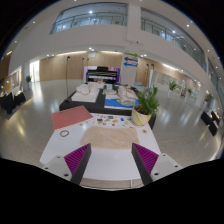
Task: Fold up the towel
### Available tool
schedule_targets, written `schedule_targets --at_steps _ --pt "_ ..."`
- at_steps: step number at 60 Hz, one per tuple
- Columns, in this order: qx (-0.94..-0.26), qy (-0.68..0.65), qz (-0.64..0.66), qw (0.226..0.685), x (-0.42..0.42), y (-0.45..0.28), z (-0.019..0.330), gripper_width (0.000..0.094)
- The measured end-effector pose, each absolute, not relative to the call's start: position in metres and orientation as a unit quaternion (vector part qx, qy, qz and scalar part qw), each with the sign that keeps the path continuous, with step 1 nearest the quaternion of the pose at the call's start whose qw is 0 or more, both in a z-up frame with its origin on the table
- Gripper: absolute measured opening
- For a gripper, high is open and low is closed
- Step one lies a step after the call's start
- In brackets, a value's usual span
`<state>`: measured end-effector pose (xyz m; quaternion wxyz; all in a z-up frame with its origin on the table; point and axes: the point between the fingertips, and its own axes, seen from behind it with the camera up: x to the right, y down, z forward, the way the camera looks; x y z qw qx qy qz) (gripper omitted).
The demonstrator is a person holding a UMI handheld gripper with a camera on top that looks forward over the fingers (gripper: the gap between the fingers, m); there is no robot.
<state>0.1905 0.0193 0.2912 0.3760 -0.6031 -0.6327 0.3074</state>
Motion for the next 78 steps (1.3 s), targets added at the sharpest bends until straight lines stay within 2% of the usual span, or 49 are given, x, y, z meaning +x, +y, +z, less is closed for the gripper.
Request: schedule_targets --at_steps 7,8,14,20,35,49,59,63,67,70,78 --pt "-0.593 -0.646 0.319 0.360 0.182 -0.008 0.295 0.0849" --pt "-0.592 -0.647 0.320 0.358 0.169 -0.022 0.279 0.0848" --pt "-0.579 -0.661 0.326 0.349 0.152 -0.059 0.272 0.0852" --pt "-0.568 -0.670 0.336 0.341 0.122 -0.091 0.242 0.0850" --pt "-0.559 -0.687 0.332 0.324 0.026 -0.145 0.145 0.0849" --pt "-0.605 -0.678 0.271 0.317 -0.061 -0.131 0.039 0.0850" --pt "-0.617 -0.680 0.247 0.310 -0.096 -0.123 -0.007 0.0824" --pt "-0.614 -0.682 0.250 0.309 -0.101 -0.126 -0.013 0.0731" --pt "-0.615 -0.684 0.236 0.314 -0.101 -0.122 -0.015 0.0333" --pt "-0.615 -0.679 0.201 0.346 -0.100 -0.103 -0.014 0.0035" --pt "-0.615 -0.689 0.204 0.325 -0.097 -0.106 -0.006 0.0011"
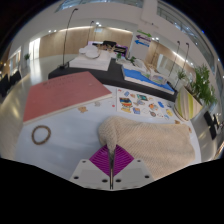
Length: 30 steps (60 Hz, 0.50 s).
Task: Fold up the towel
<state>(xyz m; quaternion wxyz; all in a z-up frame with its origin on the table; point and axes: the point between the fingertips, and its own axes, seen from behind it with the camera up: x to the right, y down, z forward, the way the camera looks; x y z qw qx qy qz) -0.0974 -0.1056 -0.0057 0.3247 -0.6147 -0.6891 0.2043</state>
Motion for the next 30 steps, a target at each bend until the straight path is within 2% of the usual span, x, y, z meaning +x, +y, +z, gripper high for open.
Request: schedule_targets --at_steps 8,13,18,23,30 --pt "-0.645 -0.650 0.258 0.309 -0.101 -0.084 0.054 0.0011" --pt "-0.650 -0.630 0.276 0.324 -0.105 -0.044 0.096 0.0012" --pt "-0.643 -0.622 0.270 0.355 -0.104 0.012 0.124 0.0017" --pt "-0.637 -0.625 0.244 0.380 -0.104 0.075 0.126 0.0023" --pt "-0.642 -0.625 0.216 0.388 -0.105 0.143 0.096 0.0038"
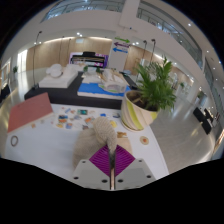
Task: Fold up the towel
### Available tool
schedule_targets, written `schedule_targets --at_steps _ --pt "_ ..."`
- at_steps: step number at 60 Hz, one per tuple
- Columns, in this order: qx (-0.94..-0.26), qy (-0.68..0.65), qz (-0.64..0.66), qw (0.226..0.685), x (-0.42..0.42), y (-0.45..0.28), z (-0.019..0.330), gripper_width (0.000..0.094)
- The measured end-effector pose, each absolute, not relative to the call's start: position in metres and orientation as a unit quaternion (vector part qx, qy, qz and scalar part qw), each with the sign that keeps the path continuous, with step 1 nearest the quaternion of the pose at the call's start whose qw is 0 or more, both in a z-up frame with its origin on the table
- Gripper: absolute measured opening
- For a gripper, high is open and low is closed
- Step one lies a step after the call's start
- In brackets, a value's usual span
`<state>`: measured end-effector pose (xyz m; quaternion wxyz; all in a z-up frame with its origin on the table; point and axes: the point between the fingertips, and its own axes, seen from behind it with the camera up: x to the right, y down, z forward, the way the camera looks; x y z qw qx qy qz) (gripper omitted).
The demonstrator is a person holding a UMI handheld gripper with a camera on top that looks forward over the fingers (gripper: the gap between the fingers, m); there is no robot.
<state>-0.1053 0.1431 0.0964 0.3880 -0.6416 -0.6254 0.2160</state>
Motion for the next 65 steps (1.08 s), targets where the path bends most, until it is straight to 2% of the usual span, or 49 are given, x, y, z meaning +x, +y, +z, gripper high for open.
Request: schedule_targets --at_steps 1,8,10,14,23,35,55,65 --pt "-0.642 -0.627 0.211 0.387 -0.105 0.151 0.091 0.0089" --pt "-0.653 -0.627 0.202 0.373 -0.089 0.185 0.083 0.0877" --pt "-0.656 -0.622 0.198 0.379 -0.079 0.194 0.093 0.0835" --pt "-0.650 -0.621 0.210 0.384 -0.052 0.198 0.126 0.0856" --pt "-0.658 -0.624 0.228 0.354 0.039 0.186 0.193 0.0851" --pt "-0.663 -0.619 0.234 0.350 0.142 0.187 0.252 0.0852" --pt "-0.653 -0.623 0.250 0.350 0.184 0.214 0.259 0.0854" --pt "-0.653 -0.633 0.259 0.327 0.190 0.211 0.250 0.0853"
